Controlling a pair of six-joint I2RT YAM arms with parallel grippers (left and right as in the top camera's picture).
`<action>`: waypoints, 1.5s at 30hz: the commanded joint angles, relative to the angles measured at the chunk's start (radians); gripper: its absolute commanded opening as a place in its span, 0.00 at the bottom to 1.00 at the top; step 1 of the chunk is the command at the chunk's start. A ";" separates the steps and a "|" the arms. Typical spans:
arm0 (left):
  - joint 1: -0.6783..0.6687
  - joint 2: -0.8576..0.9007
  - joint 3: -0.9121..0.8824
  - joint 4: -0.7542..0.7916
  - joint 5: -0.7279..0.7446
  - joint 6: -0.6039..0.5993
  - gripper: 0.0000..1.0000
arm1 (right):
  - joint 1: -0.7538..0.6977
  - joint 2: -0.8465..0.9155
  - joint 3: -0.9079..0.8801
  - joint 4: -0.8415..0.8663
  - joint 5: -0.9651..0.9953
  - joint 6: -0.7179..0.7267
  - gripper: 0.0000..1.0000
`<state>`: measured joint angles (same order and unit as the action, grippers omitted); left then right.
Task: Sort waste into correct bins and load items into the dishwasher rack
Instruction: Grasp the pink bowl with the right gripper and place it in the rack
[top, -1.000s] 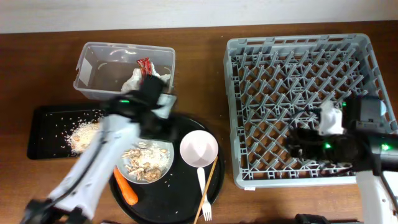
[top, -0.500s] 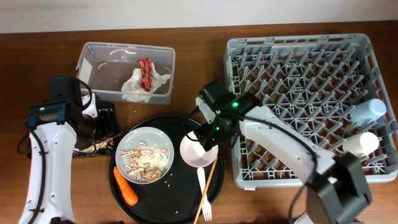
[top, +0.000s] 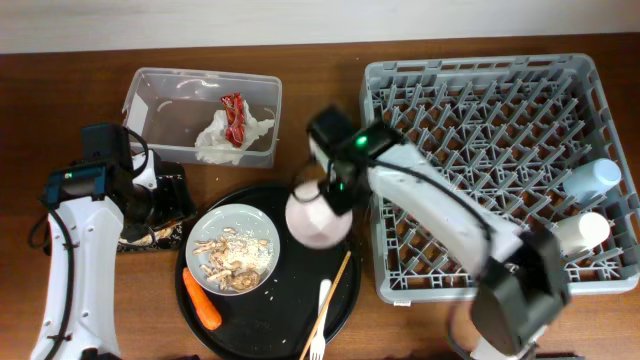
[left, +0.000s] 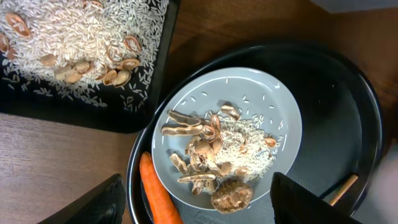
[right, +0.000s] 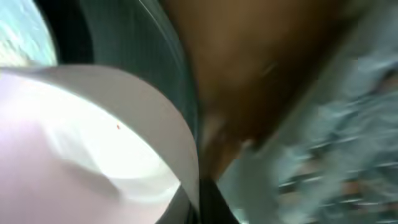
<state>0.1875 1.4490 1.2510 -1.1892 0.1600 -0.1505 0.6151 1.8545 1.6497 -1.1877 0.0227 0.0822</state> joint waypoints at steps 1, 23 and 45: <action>0.005 -0.011 -0.009 0.000 0.008 0.005 0.74 | -0.043 -0.118 0.166 -0.079 0.351 0.076 0.04; 0.005 -0.011 -0.009 0.002 0.038 0.005 0.74 | -0.818 0.148 0.153 0.755 1.242 -0.106 0.04; 0.005 -0.011 -0.009 0.003 0.037 -0.014 0.74 | -0.777 0.247 -0.120 0.869 1.190 -0.108 0.04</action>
<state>0.1875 1.4471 1.2453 -1.1877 0.1871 -0.1520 -0.1898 2.0937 1.5658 -0.2996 1.2060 -0.0151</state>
